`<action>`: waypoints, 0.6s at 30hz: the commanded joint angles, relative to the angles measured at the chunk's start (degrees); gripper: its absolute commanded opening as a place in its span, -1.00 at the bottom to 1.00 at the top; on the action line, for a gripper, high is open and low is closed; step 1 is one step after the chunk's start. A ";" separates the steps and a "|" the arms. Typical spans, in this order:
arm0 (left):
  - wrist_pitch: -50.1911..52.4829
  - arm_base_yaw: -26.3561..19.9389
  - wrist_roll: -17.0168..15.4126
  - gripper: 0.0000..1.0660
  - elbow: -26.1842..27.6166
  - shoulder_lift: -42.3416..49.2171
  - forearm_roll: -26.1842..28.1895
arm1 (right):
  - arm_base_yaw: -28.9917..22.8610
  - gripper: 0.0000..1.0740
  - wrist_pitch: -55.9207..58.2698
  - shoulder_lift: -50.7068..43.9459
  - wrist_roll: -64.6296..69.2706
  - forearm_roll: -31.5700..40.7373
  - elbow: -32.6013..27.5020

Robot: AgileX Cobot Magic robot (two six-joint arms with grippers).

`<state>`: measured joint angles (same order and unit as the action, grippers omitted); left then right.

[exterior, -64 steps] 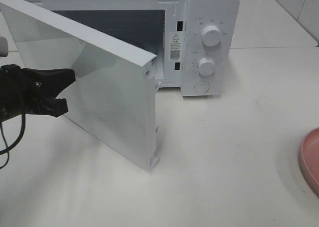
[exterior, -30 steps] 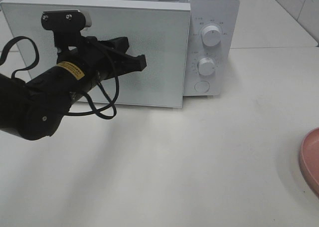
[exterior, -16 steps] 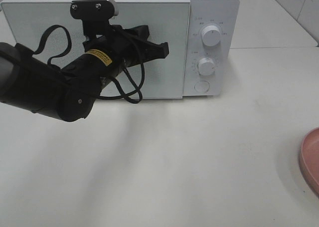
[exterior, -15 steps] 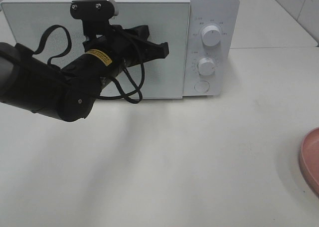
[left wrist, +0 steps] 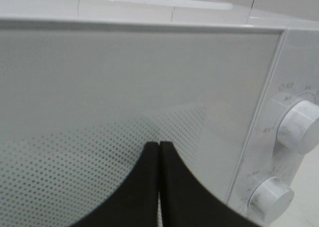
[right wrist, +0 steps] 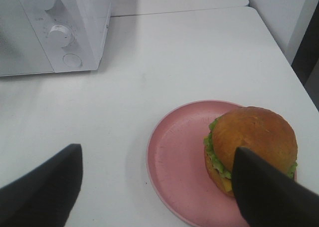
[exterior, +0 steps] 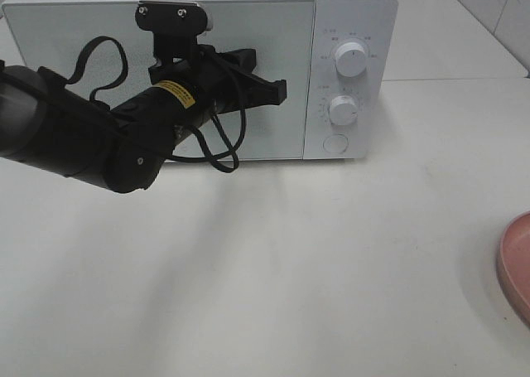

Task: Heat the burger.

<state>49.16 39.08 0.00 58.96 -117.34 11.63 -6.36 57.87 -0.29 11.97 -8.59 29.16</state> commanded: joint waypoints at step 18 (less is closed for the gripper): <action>-22.80 8.94 0.00 0.90 -11.40 10.54 4.35 | 0.46 0.42 -0.06 -1.43 -0.23 0.17 -0.11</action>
<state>27.90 47.67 0.00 47.67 -107.72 15.76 -6.36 57.87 -0.29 11.97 -8.59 29.16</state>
